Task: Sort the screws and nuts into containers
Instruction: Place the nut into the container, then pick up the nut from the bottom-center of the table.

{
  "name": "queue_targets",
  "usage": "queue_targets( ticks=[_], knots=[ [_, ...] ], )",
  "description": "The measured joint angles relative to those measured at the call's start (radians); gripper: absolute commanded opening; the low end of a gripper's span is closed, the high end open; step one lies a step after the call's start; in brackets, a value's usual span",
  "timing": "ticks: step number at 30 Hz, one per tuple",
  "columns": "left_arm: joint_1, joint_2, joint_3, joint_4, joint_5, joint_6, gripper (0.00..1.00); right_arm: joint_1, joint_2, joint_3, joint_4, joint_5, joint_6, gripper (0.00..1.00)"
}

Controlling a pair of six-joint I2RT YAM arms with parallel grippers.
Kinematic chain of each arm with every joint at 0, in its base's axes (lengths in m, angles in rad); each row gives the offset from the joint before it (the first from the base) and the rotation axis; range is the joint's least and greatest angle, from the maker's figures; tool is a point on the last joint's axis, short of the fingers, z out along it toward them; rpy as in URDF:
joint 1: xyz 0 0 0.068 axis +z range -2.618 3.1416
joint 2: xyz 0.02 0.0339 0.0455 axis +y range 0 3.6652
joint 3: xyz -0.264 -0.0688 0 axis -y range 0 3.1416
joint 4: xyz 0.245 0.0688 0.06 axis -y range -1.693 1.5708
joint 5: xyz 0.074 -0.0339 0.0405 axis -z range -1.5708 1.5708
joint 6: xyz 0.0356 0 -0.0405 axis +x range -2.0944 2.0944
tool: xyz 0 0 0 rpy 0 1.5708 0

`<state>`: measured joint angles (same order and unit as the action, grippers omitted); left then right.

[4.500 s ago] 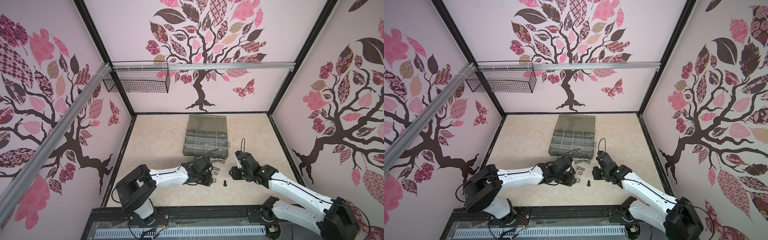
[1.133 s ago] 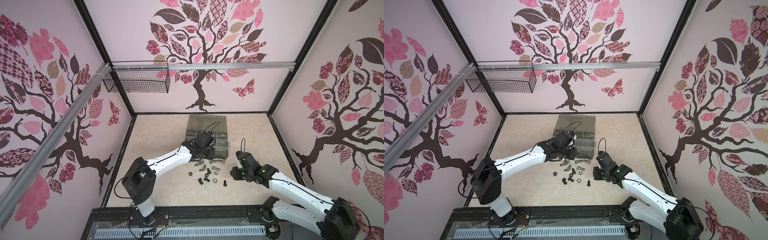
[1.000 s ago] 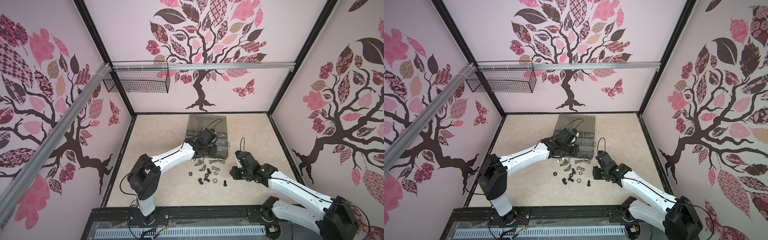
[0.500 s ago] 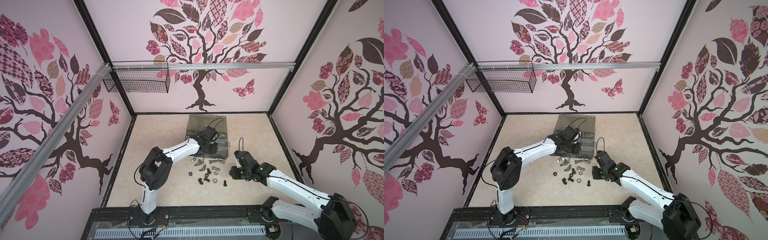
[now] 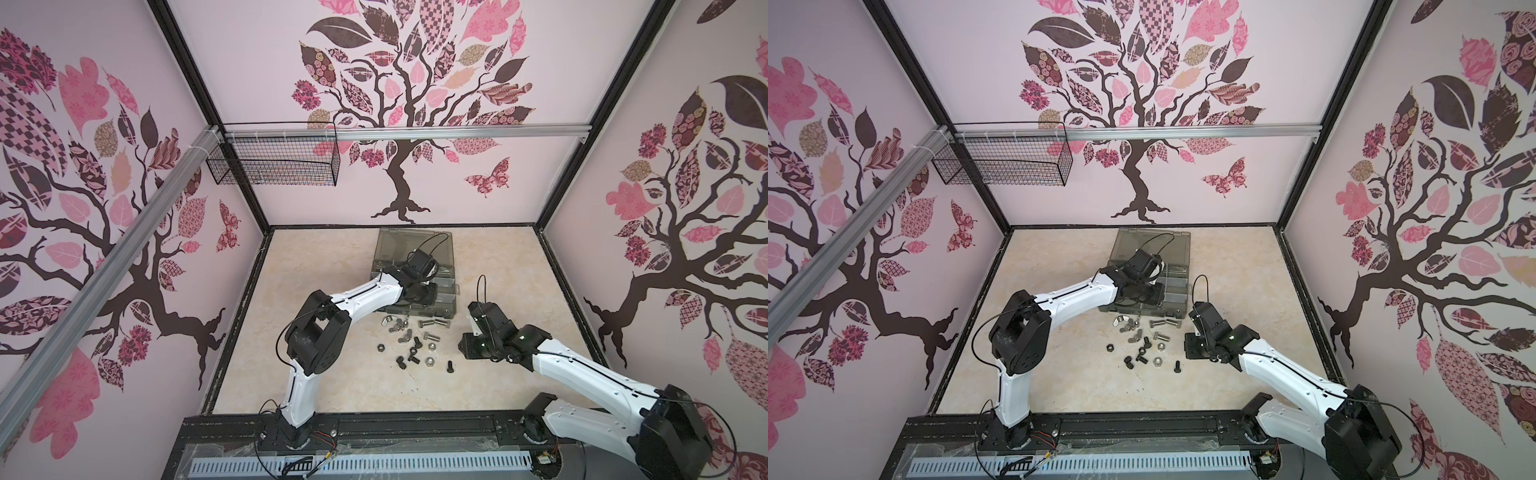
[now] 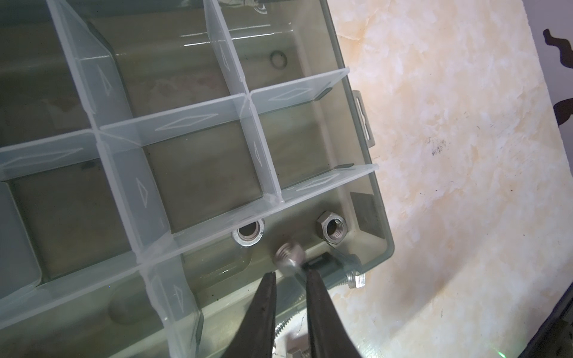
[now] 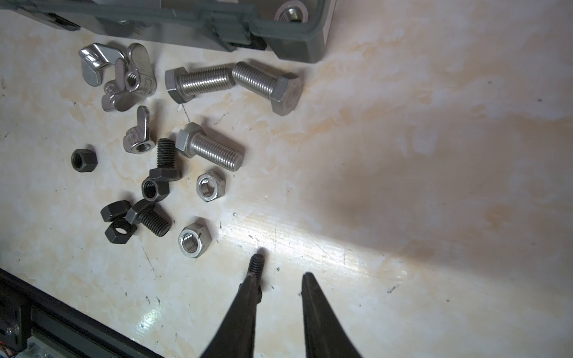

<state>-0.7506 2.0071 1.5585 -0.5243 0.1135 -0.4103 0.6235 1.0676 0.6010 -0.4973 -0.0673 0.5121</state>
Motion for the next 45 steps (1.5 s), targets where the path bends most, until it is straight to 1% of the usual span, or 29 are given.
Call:
queue_targets(
  ticks=[8,13,20,30,35,40,45],
  knots=[
    [0.007,-0.012,-0.003,0.007,0.005,0.003,0.26,0.0,0.003,0.0,-0.001,0.001,-0.01,0.29],
    [0.01,-0.081,-0.044,0.029,0.031,0.004,0.26,0.0,0.009,0.0,0.0,0.003,-0.016,0.29],
    [0.01,-0.218,-0.188,0.06,0.056,-0.004,0.26,0.0,0.01,0.0,-0.003,0.003,-0.018,0.28],
    [0.01,-0.475,-0.402,0.065,0.06,-0.031,0.26,0.0,0.004,0.0,-0.009,0.003,-0.013,0.28],
    [0.01,-0.608,-0.53,0.063,0.041,-0.061,0.26,0.004,-0.006,0.0,-0.012,0.003,-0.005,0.27],
    [0.01,-0.726,-0.625,0.052,0.003,-0.091,0.26,0.011,-0.024,0.0,-0.016,0.01,0.008,0.27],
    [0.01,-0.868,-0.735,0.034,-0.031,-0.137,0.27,0.061,-0.019,0.0,-0.015,0.035,0.031,0.28]
  ],
)
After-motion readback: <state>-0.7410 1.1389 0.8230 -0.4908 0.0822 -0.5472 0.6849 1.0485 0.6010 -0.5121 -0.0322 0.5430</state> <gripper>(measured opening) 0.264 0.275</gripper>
